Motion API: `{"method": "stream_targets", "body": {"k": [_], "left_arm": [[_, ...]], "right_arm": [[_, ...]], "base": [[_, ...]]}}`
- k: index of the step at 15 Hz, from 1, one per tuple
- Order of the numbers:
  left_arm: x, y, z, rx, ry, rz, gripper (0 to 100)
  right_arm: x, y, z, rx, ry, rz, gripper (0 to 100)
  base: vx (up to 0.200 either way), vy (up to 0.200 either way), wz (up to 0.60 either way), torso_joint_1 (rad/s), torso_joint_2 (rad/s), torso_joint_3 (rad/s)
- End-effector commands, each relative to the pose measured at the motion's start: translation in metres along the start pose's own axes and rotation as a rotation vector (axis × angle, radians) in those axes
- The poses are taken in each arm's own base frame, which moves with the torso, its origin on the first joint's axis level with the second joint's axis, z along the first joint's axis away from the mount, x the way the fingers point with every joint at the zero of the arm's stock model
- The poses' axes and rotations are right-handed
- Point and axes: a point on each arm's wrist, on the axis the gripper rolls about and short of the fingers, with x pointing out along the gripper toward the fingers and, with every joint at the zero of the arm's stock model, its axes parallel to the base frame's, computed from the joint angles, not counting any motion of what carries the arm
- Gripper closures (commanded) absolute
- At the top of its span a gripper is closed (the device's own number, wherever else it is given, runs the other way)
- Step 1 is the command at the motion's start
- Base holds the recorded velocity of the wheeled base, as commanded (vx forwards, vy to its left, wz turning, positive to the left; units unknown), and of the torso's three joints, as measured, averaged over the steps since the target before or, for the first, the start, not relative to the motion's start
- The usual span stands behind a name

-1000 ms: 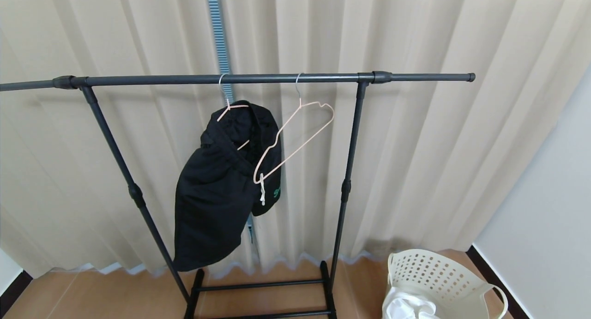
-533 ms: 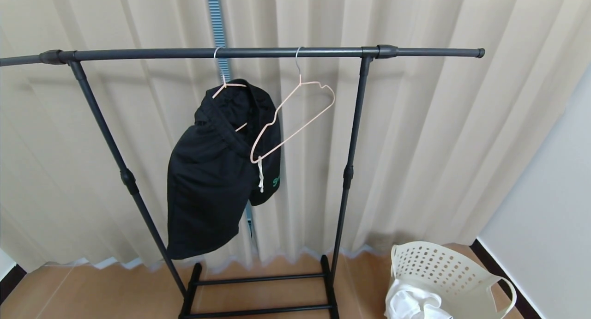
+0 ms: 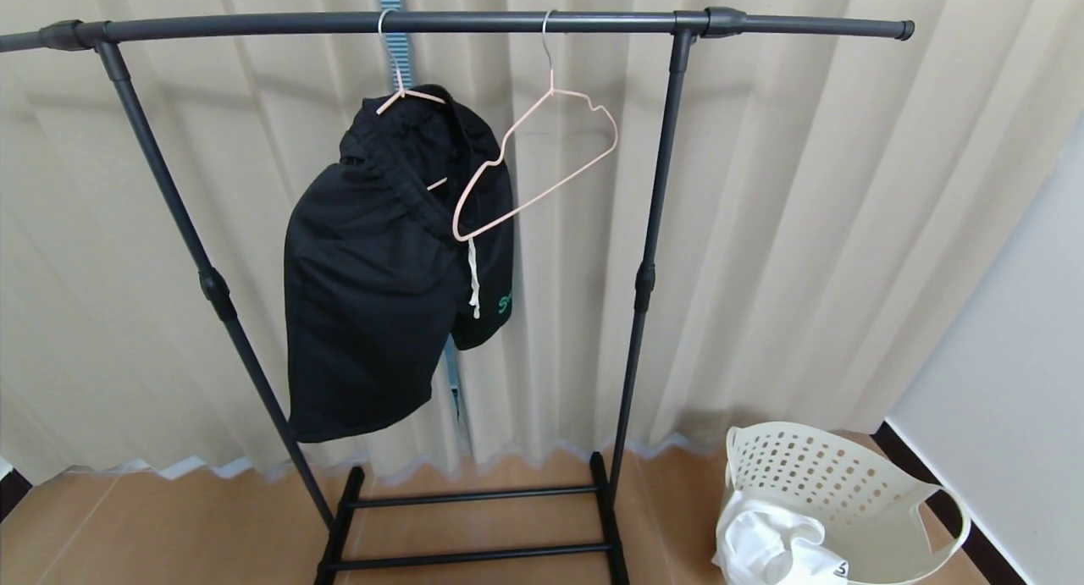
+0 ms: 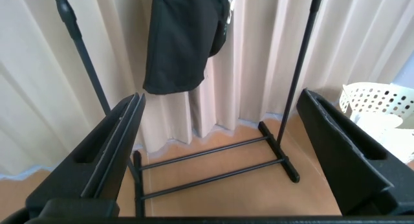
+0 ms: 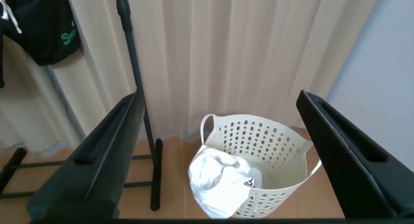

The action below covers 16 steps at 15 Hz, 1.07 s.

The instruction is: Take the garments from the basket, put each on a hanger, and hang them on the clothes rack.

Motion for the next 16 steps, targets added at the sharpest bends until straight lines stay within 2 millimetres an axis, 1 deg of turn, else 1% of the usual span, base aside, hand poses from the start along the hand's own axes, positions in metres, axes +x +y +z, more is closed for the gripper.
{"method": "stream_targets", "body": {"k": [1,7,11,16], "left_arm": [[0.0001,0.0,0.0001,0.0,0.001,0.0,0],[0.0001,0.0001,0.0001,0.0,0.001,0.001,0],[0.0001,0.0002,0.0002,0.0,0.0,0.007,0],[0.0001,0.0002,0.0003,0.002,0.0,0.006,0]], "right_arm": [[0.0001,0.0,0.0,0.0,0.001,0.0,0],[0.0001,0.0,0.0,0.0,0.001,0.002,0],[0.0001,0.0,0.0,0.0,0.001,0.002,0],[0.0001,0.0,0.0,0.001,0.001,0.002,0]], "base": [[0.0,0.0,0.0,-0.159,0.49,0.334],[0.0,0.0,0.0,-0.128,0.48,0.348],[0.0,0.0,0.0,-0.072,0.42,0.35],[0.0,0.0,-0.6,-0.009,0.08,0.07]]}}
